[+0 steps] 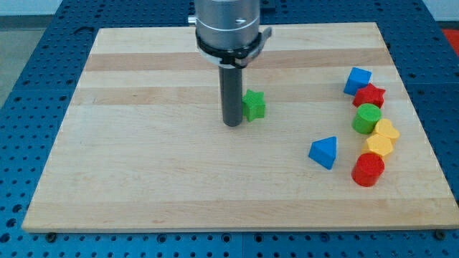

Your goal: Push the green star towards up

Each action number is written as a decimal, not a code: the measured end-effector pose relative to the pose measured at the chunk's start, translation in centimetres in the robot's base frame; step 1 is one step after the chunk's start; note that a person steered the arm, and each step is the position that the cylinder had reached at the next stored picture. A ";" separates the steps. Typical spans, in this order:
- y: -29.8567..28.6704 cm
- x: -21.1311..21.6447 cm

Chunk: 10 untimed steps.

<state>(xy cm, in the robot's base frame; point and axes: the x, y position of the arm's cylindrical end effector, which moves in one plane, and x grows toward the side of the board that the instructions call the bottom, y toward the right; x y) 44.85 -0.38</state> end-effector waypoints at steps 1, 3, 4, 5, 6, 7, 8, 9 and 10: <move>4.0 -0.9; 7.3 -6.0; 6.1 -4.4; 2.8 -3.0; 1.3 -5.0; 4.9 -7.4; 9.8 -9.3; 12.4 -10.2; 9.3 -9.7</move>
